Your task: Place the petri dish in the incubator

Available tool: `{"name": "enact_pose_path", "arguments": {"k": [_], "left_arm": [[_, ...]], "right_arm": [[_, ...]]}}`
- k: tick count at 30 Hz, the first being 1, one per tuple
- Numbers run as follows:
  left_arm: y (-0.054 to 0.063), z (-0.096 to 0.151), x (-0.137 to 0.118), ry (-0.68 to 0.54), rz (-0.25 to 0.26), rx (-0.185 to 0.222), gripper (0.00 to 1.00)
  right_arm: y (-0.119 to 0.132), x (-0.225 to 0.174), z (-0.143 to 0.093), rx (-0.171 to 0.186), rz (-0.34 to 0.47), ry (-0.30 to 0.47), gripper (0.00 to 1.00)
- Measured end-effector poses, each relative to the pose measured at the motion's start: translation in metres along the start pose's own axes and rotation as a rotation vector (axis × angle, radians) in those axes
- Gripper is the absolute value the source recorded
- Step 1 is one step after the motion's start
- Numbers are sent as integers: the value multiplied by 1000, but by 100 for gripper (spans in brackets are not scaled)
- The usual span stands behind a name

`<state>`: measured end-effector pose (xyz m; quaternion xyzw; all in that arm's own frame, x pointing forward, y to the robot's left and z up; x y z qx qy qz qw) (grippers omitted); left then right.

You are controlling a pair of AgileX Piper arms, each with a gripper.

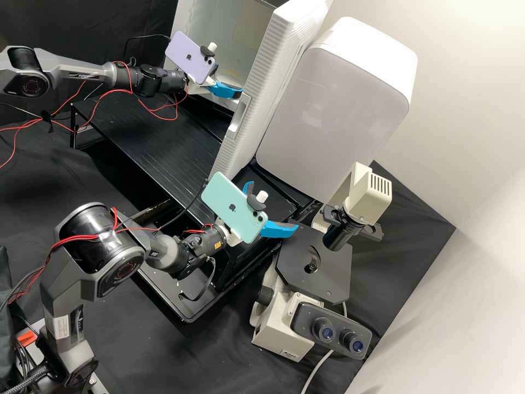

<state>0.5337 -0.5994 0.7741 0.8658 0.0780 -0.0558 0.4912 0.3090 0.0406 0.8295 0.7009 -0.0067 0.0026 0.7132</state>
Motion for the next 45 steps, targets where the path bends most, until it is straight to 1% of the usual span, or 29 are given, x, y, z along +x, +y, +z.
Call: {"name": "enact_pose_path", "arguments": {"k": [1, 2, 4, 7, 11, 13, 14, 15, 16, 17, 19, 20, 21, 22, 23, 24, 26, 27, 28, 29, 32, 33, 34, 35, 36, 38, 41, 45], "left_arm": [[-1, 0, 0, 1, -3, 1, 100], [1, 0, -3, 1, -3, 1, 100], [2, -1, -6, 3, -9, 4, 100], [2, -2, -12, 6, -18, 21, 100], [0, -4, -21, 7, -22, 19, 100], [0, -6, -27, 17, -10, 19, 100], [-3, -6, -31, 21, -5, 20, 100], [-5, -6, -34, 29, 0, 9, 100], [-8, -8, -37, 38, 9, 11, 100], [-10, -9, -41, 43, 22, 18, 100], [-12, -9, -50, 34, 47, 61, 100], [-15, -10, -54, 29, 52, 66, 100], [-19, -12, -57, 25, 48, 85, 100], [-25, -13, -63, 9, 47, 125, 100], [-27, -13, -68, -1, 53, 126, 100], [-28, -13, -74, -18, 59, 146, 100], [-35, -12, -89, -50, 57, 145, 100], [-35, -11, -95, -67, 61, 136, 100], [-38, -10, -101, -82, 53, 138, 100], [-37, -7, -108, -98, 58, 123, 100], [-45, -5, -127, -142, 36, 110, 100], [-45, -4, -132, -154, 37, 106, 100], [-50, -4, -138, -165, 28, 104, 100], [-51, -2, -144, -179, 29, 110, 100], [-54, -2, -152, -190, 29, 114, 100], [-56, -1, -163, -206, 45, 130, 100], [-59, 1, -182, -227, 78, 133, 100], [-65, 0, -210, -253, 150, 140, 100]], "right_arm": [[0, 0, 0, 0, 0, 0, 100], [0, 0, 0, 0, 0, 0, 100], [0, 0, 0, 0, 0, 0, 100], [0, 0, 0, 0, 0, 0, 100], [0, 0, 0, 0, 0, 0, 100], [0, 0, 0, 0, 0, 0, 100], [0, 0, 0, 0, 0, 0, 100], [0, 0, 0, 0, 0, 0, 100], [0, 0, 0, 0, 0, 0, 100], [0, 0, 0, 0, 0, 0, 100], [0, 0, 0, 0, 0, 0, 100], [0, 0, 0, 0, 0, 0, 100], [0, 0, 0, 0, 0, 0, 100], [0, 0, 0, 0, 0, 0, 100], [0, 0, 0, 0, 0, 0, 100], [0, 0, 0, 0, 0, 0, 100], [0, 0, 0, 0, 0, 0, 100], [0, 0, 0, 0, 0, 0, 100], [0, 0, 0, 0, 0, 0, 100], [0, 0, 0, 0, 0, 0, 100], [0, 0, 0, 0, 0, 0, 100], [0, 0, 0, 0, 0, 0, 100], [0, 0, 0, 0, 0, 0, 100], [0, 0, 0, 0, 0, 0, 100], [0, 0, 0, 0, 0, 0, 100], [0, 0, 0, 0, 0, 0, 100], [0, 0, 0, 0, 0, 0, 100], [0, 0, 0, 0, 0, 0, 100]]}}
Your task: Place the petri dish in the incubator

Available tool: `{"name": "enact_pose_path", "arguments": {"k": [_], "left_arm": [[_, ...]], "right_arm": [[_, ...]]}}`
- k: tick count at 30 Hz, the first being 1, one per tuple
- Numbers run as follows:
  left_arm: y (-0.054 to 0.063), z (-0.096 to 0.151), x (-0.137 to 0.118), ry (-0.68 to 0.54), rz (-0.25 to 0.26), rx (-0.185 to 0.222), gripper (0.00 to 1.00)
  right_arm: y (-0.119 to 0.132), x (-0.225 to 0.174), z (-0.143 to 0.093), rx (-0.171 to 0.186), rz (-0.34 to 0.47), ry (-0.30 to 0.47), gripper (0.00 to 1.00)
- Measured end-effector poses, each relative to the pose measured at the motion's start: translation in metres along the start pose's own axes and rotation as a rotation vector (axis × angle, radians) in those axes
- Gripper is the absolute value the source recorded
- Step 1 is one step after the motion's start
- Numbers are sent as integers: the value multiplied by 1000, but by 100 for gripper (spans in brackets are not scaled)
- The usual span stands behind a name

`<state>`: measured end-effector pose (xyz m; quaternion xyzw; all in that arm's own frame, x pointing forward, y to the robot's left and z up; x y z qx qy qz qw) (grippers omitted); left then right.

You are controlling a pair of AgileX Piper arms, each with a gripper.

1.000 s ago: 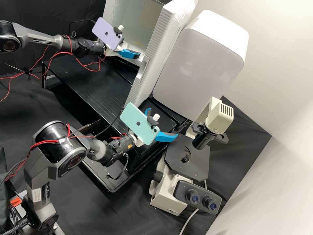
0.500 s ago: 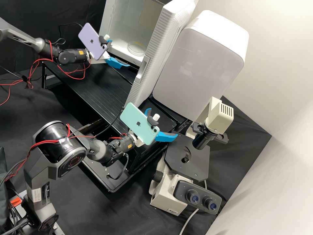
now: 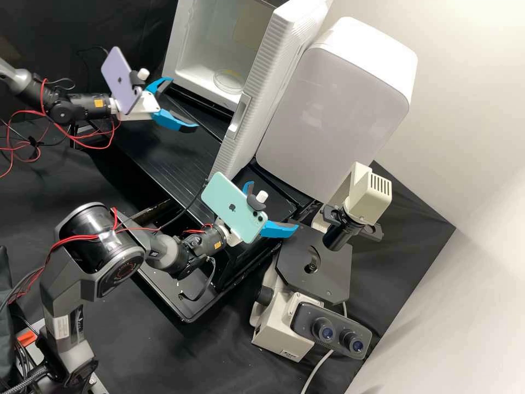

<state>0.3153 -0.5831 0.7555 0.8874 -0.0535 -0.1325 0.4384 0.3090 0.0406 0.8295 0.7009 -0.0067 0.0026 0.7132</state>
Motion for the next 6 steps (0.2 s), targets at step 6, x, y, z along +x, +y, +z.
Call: {"name": "enact_pose_path", "arguments": {"k": [6], "left_arm": [[-7, -4, -30, -17, 97, 6, 100]], "right_arm": [[0, 0, 0, 0, 0, 0, 100]]}}
